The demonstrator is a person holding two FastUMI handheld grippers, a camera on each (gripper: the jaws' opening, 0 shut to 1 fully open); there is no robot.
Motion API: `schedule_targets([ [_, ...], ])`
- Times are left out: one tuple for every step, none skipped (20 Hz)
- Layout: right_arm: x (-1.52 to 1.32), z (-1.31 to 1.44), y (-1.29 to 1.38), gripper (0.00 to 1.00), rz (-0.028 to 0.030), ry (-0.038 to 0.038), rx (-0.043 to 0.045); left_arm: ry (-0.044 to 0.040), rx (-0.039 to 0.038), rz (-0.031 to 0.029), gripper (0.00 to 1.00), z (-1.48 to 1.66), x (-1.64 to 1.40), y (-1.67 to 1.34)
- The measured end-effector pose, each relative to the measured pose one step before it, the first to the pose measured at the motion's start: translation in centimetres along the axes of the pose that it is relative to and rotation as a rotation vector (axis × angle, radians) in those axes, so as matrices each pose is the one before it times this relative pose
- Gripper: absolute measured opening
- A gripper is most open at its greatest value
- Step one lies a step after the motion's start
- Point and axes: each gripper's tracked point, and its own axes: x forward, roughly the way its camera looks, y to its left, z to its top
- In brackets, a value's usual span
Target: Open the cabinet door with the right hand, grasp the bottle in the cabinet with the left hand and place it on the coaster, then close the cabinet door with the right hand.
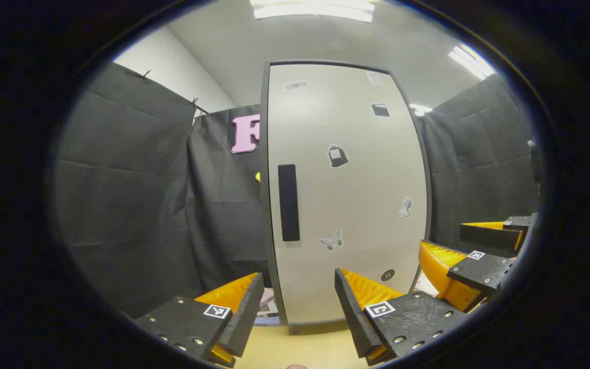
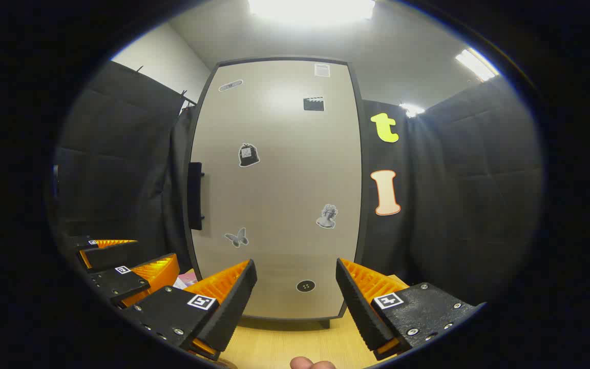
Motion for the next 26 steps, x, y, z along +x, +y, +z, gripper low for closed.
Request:
schedule_targets([
  [0.059, -0.078, 0.021, 0.96, -0.00236, 0.00088, 0.00005, 0.00436, -0.00408, 0.0012, 0.8, 0.002, 0.037, 0.111],
  [-0.055, -0.056, 0.13, 0.96, -0.00094, 0.00177, 0.00407, 0.00599, -0.01341, 0.00177, 0.75, -0.102, 0.031, 0.033],
  [-0.03, -0.109, 0.145, 0.96, 0.00165, 0.00141, 0.00378, 0.00097, -0.01605, -0.00186, 0.75, -0.112, 0.191, 0.148],
  [-0.026, -0.06, 0.028, 0.96, -0.00319, 0.00121, -0.00059, -0.00036, -0.00724, 0.0024, 0.8, -0.027, 0.075, 0.263],
  [-0.031, -0.049, 0.065, 0.96, 0.00092, 0.00024, 0.00189, -0.00397, -0.00278, -0.00051, 0.81, -0.035, 0.067, 0.105],
  [-0.005, -0.058, 0.015, 0.96, -0.00245, 0.00163, 0.00137, -0.00308, 0.00055, -0.00295, 0.82, 0.033, 0.083, 0.033],
  [-0.106, -0.018, -0.166, 0.96, -0.00512, 0.00126, 0.00539, -0.00295, 0.00178, -0.00623, 0.84, 0.053, 0.017, -0.059],
  [-0.006, 0.032, -0.07, 0.96, -0.00202, 0.00025, 0.00918, -0.00239, 0.00288, -0.00353, 0.84, 0.085, -0.032, -0.025],
  [-0.062, 0.052, 0.146, 0.96, 0.00205, -0.00059, 0.01007, -0.00325, 0.00325, -0.00332, 0.84, 0.113, -0.042, -0.066],
  [-0.003, 0.055, -0.05, 0.96, -0.00429, -0.00061, 0.00117, -0.00156, 0.00318, -0.00389, 0.84, 0.029, -0.024, -0.103],
  [-0.05, 0.05, -0.191, 0.96, -0.00595, -0.00078, -0.00522, -0.00373, 0.0008, -0.00189, 0.84, 0.068, -0.034, -0.045],
  [0.02, 0.096, 0.031, 0.96, 0.00103, -0.0018, -0.00141, -0.0033, 0.00053, -0.00365, 0.84, 0.161, -0.068, -0.088],
  [-0.068, 0.029, 0.025, 0.96, 0.00075, -0.00204, 0.0007, -0.00507, 0.00173, -0.00205, 0.84, 0.15, 0.078, -0.078],
  [-0.004, 0.074, -0.02, 0.96, -0.00061, -0.00114, -0.00017, -0.00119, 0.00261, -0.00259, 0.84, 0.081, 0.058, -0.083],
  [-0.021, 0.093, -0.102, 0.96, -0.00273, -0.00206, -0.00173, -0.0046, 0.00186, -0.00396, 0.84, 0.13, 0.006, -0.083],
  [0.006, 0.076, -0.111, 0.96, -0.00333, -0.00134, -0.00284, -0.00272, 0.00256, -0.00135, 0.84, 0.136, -0.017, -0.023],
  [0.082, -0.002, 0.109, 0.96, 0.00085, -0.00127, -0.00089, -0.00229, 0.0014, -0.00364, 0.84, 0.14, -0.012, -0.038],
  [0.024, -0.061, -0.051, 0.96, -0.00047, 0.00146, -0.003, -0.00253, 0.00136, -0.00282, 0.84, 0.043, 0.031, -0.062],
  [-0.003, -0.202, -0.097, 0.96, -0.00367, 0.00563, -0.00493, -0.00469, -0.00121, -0.00727, 0.84, 0.119, -0.013, -0.204],
  [-0.033, -0.173, -0.016, 0.96, 0.00167, 0.00503, -0.00211, -0.00966, -0.00066, -0.00916, 0.8, 0.206, 0.0, -0.207],
  [-0.066, -0.179, -0.393, 0.96, 0.00079, 0.0022, 0.00009, -0.01128, 0.00527, -0.00058, 0.8, 0.325, -0.042, 0.005],
  [0.097, 0.001, -0.11, 0.96, -0.00273, 0.00251, 0.00003, -0.00622, 0.00553, 0.00126, 0.76, 0.145, -0.015, 0.081],
  [0.0, 0.03, -0.07, 0.96, -0.00028, -0.00034, 0.00025, -0.00253, -0.00002, -0.00254, 0.76, 0.07, 0.001, -0.114],
  [0.08, 0.16, -0.068, 0.96, -0.00061, -0.0028, 0.00134, 0.00343, -0.00176, 0.00118, 0.8, -0.069, 0.079, 0.006],
  [0.122, 0.09, -0.044, 0.96, -0.00156, -0.00239, 0.00072, 0.00085, -0.00974, -0.00353, 0.75, -0.059, 0.051, -0.033],
  [0.144, 0.173, -0.017, 0.96, -0.00173, -0.00163, -0.00316, -0.00478, -0.00728, 0.00133, 0.8, 0.166, -0.009, 0.063],
])
